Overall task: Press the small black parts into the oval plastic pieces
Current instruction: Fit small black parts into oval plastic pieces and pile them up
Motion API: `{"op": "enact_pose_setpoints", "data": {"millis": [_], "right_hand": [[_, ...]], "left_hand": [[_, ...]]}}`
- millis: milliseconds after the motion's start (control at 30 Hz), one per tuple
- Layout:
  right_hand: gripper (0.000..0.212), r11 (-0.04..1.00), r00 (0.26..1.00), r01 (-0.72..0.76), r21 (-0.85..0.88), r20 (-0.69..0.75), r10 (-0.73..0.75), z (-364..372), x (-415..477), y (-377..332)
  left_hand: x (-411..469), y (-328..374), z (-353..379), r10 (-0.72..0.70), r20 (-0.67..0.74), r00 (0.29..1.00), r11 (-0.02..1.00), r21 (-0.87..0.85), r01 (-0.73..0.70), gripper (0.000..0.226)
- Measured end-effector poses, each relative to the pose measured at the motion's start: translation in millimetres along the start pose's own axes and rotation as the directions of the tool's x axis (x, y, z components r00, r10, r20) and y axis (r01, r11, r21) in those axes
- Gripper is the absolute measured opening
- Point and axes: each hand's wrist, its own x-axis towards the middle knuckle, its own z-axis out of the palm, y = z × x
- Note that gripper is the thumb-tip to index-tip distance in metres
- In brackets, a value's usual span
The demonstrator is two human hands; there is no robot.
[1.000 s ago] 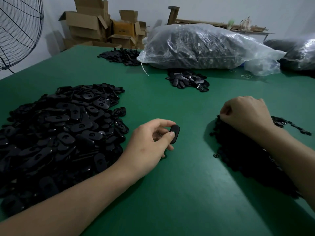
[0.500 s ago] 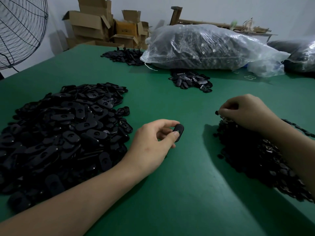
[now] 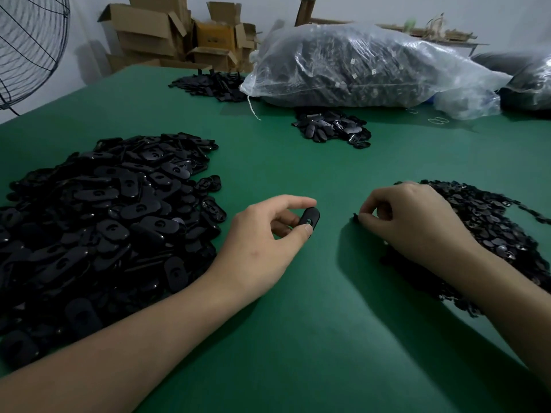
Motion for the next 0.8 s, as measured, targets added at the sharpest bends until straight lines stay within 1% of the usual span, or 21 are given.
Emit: {"op": "enact_pose_setpoints", "data": {"millis": [33, 100, 267, 300, 367, 467, 533, 600, 700, 800], "right_hand": [[0.010, 1.000, 1.000, 0.012, -0.015, -0.015, -0.012, 0.5, 0.0, 0.2], [0.012, 1.000, 1.000, 0.014, 0.020, -0.026, -0.013, 1.1, -0.9, -0.8], [0.012, 0.999, 1.000, 0.018, 0.034, -0.008, -0.018, -0.6, -6.9, -3.2], [0.011, 0.997, 1.000, 0.009, 0.071, 0.008, -0.010, -2.0, -7.7, -2.8], [0.011, 0.972, 0.999, -0.017, 0.233, 0.054, 0.004, -4.6, -10.4, -2.8], [0.011, 0.890, 0.992, -0.016, 0.455, 0.120, -0.043, -6.5, -16.5, -7.1], [0.011, 0.841, 0.986, -0.016, 0.541, 0.147, -0.075, -6.3, -18.7, -10.8], [0.011, 0.836, 0.985, -0.006, 0.549, 0.148, -0.090, -4.4, -19.8, -13.5], [0.009, 0.881, 0.988, 0.025, 0.473, 0.123, -0.094, 1.7, -21.0, -18.2], [0.010, 0.880, 0.988, 0.016, 0.474, 0.126, -0.086, 4.3, -22.0, -20.3]], "left_hand": [[0.2, -0.4, -0.2, 0.000, 0.004, 1.000, 1.000, 0.001, 0.000, 0.030], [0.7, -1.2, 0.1, 0.004, 0.010, 1.000, 1.000, 0.003, -0.004, 0.030], [0.0, -0.3, -0.4, 0.018, 0.017, 1.000, 1.000, 0.021, -0.019, 0.030], [-0.5, 0.3, -0.6, 0.024, 0.016, 1.000, 0.999, 0.027, -0.024, 0.030], [-1.7, 1.9, -0.2, 0.046, 0.014, 0.999, 0.998, 0.052, -0.047, 0.032], [-3.4, 5.4, 1.8, 0.104, 0.035, 0.994, 0.987, 0.120, -0.108, 0.030], [-3.9, 5.8, 2.8, 0.131, 0.055, 0.990, 0.978, 0.159, -0.139, 0.025], [-3.5, 4.8, 3.5, 0.138, 0.070, 0.988, 0.970, 0.194, -0.149, 0.022], [-2.0, 3.3, 5.6, 0.146, 0.089, 0.985, 0.938, 0.304, -0.166, 0.021], [-0.6, 3.5, 7.5, 0.154, 0.100, 0.983, 0.906, 0.382, -0.181, 0.017]]}}
